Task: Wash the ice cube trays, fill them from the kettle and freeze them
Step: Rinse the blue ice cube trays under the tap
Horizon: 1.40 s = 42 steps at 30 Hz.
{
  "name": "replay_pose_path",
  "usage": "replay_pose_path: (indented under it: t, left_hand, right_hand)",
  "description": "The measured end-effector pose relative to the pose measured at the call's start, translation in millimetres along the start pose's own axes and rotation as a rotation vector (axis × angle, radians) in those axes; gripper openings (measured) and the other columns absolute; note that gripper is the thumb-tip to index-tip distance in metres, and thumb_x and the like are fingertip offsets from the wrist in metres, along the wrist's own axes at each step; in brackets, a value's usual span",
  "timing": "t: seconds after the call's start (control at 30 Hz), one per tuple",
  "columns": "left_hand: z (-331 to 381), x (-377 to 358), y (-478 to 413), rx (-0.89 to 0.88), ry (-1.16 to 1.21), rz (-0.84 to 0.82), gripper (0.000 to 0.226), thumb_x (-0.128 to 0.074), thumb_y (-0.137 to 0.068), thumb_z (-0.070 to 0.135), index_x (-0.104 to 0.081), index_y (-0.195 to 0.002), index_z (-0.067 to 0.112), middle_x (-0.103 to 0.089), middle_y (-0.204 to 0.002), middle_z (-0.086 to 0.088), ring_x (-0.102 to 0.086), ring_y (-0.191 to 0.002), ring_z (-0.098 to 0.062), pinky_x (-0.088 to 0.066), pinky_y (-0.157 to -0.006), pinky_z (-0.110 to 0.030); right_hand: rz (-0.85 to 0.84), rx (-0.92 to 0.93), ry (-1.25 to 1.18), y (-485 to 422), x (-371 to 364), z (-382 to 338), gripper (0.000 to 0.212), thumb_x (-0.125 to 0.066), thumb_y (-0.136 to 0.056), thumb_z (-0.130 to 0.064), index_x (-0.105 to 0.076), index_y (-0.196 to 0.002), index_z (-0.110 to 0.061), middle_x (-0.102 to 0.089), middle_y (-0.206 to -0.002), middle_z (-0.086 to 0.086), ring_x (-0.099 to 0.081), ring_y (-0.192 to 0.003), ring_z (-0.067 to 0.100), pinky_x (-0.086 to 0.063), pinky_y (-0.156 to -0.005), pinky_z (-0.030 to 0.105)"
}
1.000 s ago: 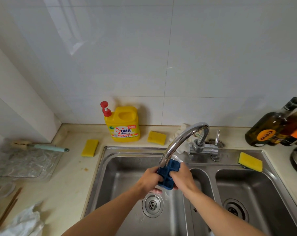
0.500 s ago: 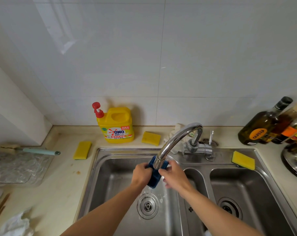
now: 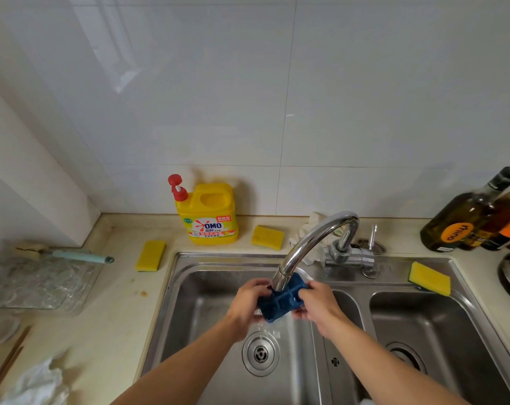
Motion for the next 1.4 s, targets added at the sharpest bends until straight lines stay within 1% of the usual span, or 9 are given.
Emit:
replay_pose_path:
  t: [0.07,0.3,0.37,0.57,0.8,0.93,1.17,1.3,1.4]
  left_hand:
    - [-14.8,-1.1,4.6,0.042,0.101,-0.019,0.035,-0.051,-0.090,0.006,-0.061,-0.122,0.018,-0.066,-0.118,-0.018,-0.066,-0.107,-0.033,-0.061,-0.083,-0.046]
    - [-14.1,-4.5,3.7,0.021,0.023,0.077,0.033,-0.041,-0.092,0.001,-0.057,-0.115,0.019,-0.074,-0.089,-0.014,-0.066,-0.062,-0.019,-0.060,-0.064,-0.037]
    - [-8.2,-0.7,1.6,0.000,-0.036,0.099,0.035,-0.040,-0.089,-0.002,-0.056,-0.114,0.017,-0.071,-0.079,-0.011,-0.062,-0.057,-0.018,-0.057,-0.061,-0.035]
    - [3.1,4.5,1.2,-0.086,-0.268,-0.012,0.035,-0.043,-0.087,-0.003,-0.062,-0.111,0.015,-0.067,-0.074,-0.005,-0.058,-0.054,-0.014,-0.051,-0.055,-0.028]
    - [0.9,14.6,6.2,-0.038,-0.225,0.066,0.032,-0.042,-0.096,0.004,-0.060,-0.114,0.023,-0.077,-0.090,-0.007,-0.073,-0.076,-0.021,-0.060,-0.067,-0.032]
    - [-8.4,6.8,11.6,0.026,-0.089,0.010,0.022,-0.046,-0.104,0.020,-0.061,-0.119,0.023,-0.075,-0.107,-0.009,-0.074,-0.097,-0.025,-0.060,-0.072,-0.035]
    - [-12.0,-12.4,15.1,0.104,0.127,-0.013,0.065,-0.017,-0.105,0.063,-0.059,-0.134,0.022,-0.066,-0.132,-0.007,-0.059,-0.123,-0.024,-0.051,-0.098,-0.046]
    - [-7.4,-27.8,15.8,0.103,0.145,-0.149,0.077,-0.008,-0.102,0.068,-0.060,-0.133,0.021,-0.065,-0.134,-0.006,-0.058,-0.126,-0.022,-0.050,-0.094,-0.042]
    - [-8.5,-30.6,12.3,0.128,0.174,-0.103,0.083,-0.008,-0.100,0.071,-0.063,-0.130,0.018,-0.069,-0.128,-0.009,-0.061,-0.122,-0.024,-0.050,-0.098,-0.043]
  right_hand:
    - [0.012,-0.008,-0.030,1.8,-2.9,2.0,0.012,-0.049,-0.102,0.002,-0.059,-0.107,-0.002,-0.070,-0.099,0.023,-0.071,-0.075,0.030,-0.063,-0.068,0.039]
    - [-0.047,0.037,0.060,12.9,-10.8,-8.6,0.019,-0.055,-0.100,-0.004,-0.054,-0.115,-0.015,-0.071,-0.100,0.018,-0.071,-0.076,0.026,-0.063,-0.066,0.035]
    - [-0.092,0.033,0.091,16.1,-10.4,-10.5,0.021,-0.060,-0.100,-0.012,-0.053,-0.116,-0.022,-0.070,-0.103,0.012,-0.071,-0.080,0.024,-0.062,-0.065,0.033]
    - [-0.131,-0.163,-0.147,21.5,-6.1,-9.9,0.036,-0.063,-0.100,-0.043,-0.062,-0.114,-0.011,-0.071,-0.107,0.019,-0.071,-0.087,0.034,-0.059,-0.062,0.038]
    - [-0.151,-0.168,-0.289,29.3,-25.1,-14.0,0.037,-0.053,-0.105,-0.043,-0.063,-0.117,-0.010,-0.071,-0.111,0.020,-0.071,-0.099,0.037,-0.061,-0.074,0.044]
    - [-0.068,-0.130,-0.293,30.6,-13.4,-6.8,0.032,-0.047,-0.108,-0.041,-0.060,-0.116,-0.013,-0.068,-0.114,0.019,-0.069,-0.102,0.035,-0.059,-0.070,0.042]
    - [-0.060,0.012,-0.208,41.3,1.6,-11.6,0.017,-0.046,-0.108,-0.042,-0.059,-0.109,-0.031,-0.070,-0.109,0.006,-0.072,-0.096,0.022,-0.060,-0.063,0.033]
    - [0.027,-0.006,-0.217,41.3,23.3,-6.3,0.027,-0.046,-0.108,-0.042,-0.058,-0.110,-0.018,-0.068,-0.106,0.011,-0.071,-0.094,0.026,-0.061,-0.076,0.040]
    - [0.005,-0.020,-0.214,46.1,25.4,-3.8,0.025,-0.046,-0.108,-0.044,-0.056,-0.107,-0.022,-0.067,-0.108,0.010,-0.070,-0.096,0.027,-0.061,-0.087,0.047]
Point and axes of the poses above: each hand's wrist, its own y-axis away from the middle knuckle, its own x-axis out of the back of the hand, z = x × y, the point moved 3 cm from there along -y, towards the middle knuckle
